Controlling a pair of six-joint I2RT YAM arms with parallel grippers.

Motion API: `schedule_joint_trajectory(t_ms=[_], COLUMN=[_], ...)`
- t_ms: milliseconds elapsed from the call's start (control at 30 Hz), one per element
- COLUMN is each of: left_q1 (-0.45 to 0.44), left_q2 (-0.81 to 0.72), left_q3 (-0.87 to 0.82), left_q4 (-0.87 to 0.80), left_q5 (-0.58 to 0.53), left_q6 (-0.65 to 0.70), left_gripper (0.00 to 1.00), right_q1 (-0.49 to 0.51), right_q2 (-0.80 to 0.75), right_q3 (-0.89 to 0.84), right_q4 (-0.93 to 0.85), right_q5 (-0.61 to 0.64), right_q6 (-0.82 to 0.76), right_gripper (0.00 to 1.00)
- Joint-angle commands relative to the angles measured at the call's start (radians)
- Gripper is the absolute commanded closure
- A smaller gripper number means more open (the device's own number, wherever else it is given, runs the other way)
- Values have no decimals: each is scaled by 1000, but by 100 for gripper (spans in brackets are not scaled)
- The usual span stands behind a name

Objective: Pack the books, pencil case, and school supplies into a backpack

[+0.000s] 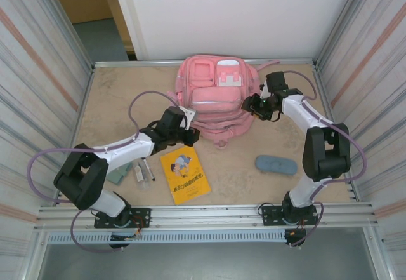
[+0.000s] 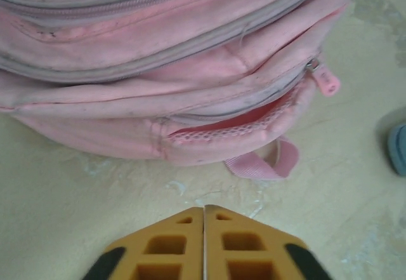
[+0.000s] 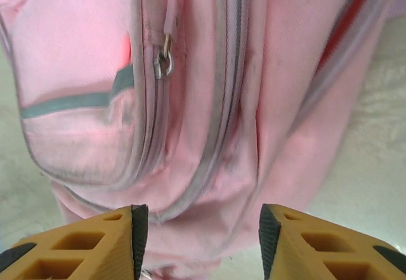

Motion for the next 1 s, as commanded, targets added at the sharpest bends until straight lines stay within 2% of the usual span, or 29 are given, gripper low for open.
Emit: schedule_joint_trajectory(t_ms=[0,67,100,167,267,433,567,633,733,767,800,833,967], left_q1=[-1,-29,-55,-101,-156,-198,-228,-240,-243,-243,-243,-243,-244], left_q2=[0,11,25,68,130,221,259,277,302,305,308,313,306], left_q3=[63,76,92,147,230,320,348,362,390,395,401,408,458], left_q4=[-27,-24,-20,-37,-86,-103,-110,-113,-128,-129,-135,-145,-249], left_q5=[56,38,16,-10,-70,-115,-188,-220,-200,-196,-196,-197,-240], left_q6=[-39,-69,-88,-124,-194,-311,-399,-427,-459,-460,-463,-464,-470], left_gripper=[76,64,63,60,59,56,54,52,51,51,50,50,49], right_q1=[40,52,55,57,67,84,71,71,82,90,98,107,142], right_q2=[-119,-137,-136,-115,-67,4,93,129,142,135,124,104,18], right_q3=[-75,-111,-126,-132,-133,-120,-94,-88,-97,-92,-85,-77,-50], right_q4=[-40,-15,-1,8,46,111,182,214,287,294,291,285,247], right_q5=[81,47,19,-2,-30,15,14,0,-30,-40,-46,-49,-47], right_q6=[-19,-69,-86,-61,71,210,278,309,347,347,346,343,334], right_gripper=[50,50,50,49,45,42,43,49,82,91,97,100,100])
